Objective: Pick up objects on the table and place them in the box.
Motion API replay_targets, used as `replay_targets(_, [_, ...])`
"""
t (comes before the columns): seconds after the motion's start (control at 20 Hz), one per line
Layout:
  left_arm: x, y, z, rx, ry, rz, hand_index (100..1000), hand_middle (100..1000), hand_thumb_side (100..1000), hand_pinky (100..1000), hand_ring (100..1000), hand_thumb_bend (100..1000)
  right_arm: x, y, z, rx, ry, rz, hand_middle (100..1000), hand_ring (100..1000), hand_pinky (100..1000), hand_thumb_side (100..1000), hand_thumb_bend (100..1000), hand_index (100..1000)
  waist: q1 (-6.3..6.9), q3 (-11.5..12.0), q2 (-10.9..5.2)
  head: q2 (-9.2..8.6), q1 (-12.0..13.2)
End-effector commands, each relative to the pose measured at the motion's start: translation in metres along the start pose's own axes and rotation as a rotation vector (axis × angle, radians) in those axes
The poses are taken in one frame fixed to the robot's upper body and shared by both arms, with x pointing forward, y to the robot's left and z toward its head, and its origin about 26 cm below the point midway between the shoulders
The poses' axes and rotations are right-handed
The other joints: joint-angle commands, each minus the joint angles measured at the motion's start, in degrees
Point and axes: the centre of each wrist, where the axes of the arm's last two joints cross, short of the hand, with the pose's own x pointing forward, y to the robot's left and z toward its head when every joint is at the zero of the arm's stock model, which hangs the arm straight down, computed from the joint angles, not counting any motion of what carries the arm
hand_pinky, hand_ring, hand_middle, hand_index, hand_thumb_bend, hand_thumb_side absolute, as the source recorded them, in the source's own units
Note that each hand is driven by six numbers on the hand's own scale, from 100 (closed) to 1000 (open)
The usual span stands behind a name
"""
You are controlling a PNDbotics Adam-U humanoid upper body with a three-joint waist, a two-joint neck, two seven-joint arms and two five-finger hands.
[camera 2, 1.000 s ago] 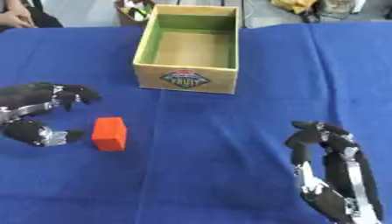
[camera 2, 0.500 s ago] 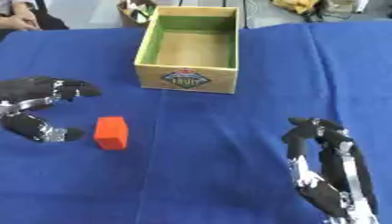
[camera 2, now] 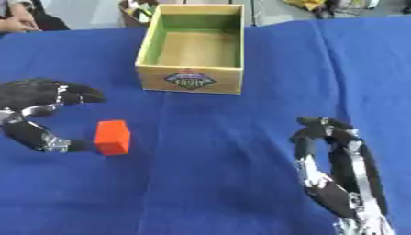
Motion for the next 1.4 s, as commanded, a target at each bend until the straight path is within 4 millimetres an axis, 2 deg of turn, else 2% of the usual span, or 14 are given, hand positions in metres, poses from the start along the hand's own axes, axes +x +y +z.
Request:
replay_targets(0.05, [-0.002,0.007,-0.003,-0.215,-0.169,-0.154,1000,911,1000,731,895,483,0.004,-0.006,-0.003,0.001,-0.020,0.018,436,498,765,485,100,522,0.04,0.1,-1.21,0.37,-0.2])
replay_targets(0.3, [-0.003,-0.002,-0.011,-0.247,-0.162,-0.133,1000,873,1000,696,866,476,0.004,-0.005,-0.003,0.002,-0.019,0.015,435,498,765,485,100,522,0.09,-0.2,-1.25,0.27,0.0])
replay_targets(0.45, [-0.004,-0.009,-0.015,-0.264,-0.148,-0.105,1000,816,1000,679,834,464,0.004,-0.005,-0.003,0.003,-0.016,0.015,434,498,765,483,100,521,0.16,-0.2,-1.24,0.31,0.0])
replay_targets(0.65, [-0.006,-0.020,-0.020,-0.289,-0.124,-0.072,997,756,1000,665,801,490,0.004,-0.005,-0.004,0.002,-0.014,0.015,433,498,765,481,100,519,0.21,-0.3,-1.22,0.35,0.0])
replay_targets(1.15, [-0.009,-0.038,-0.024,-0.300,-0.067,-0.047,974,741,1000,641,790,495,0.004,-0.006,-0.004,-0.005,-0.004,0.016,427,496,765,476,100,512,0.50,-0.4,-1.29,0.31,0.3])
replay_targets(1.25, [-0.010,-0.041,-0.024,-0.298,-0.058,-0.043,959,718,1000,626,775,478,0.004,-0.005,-0.004,-0.006,-0.002,0.017,427,496,764,476,100,512,0.51,-0.5,-1.25,0.23,0.4])
replay_targets(1.4, [-0.010,-0.044,-0.024,-0.277,-0.057,-0.032,917,676,1000,594,753,400,0.004,-0.005,-0.004,-0.007,0.001,0.020,426,495,765,475,100,511,0.50,-0.5,-1.17,0.34,0.4])
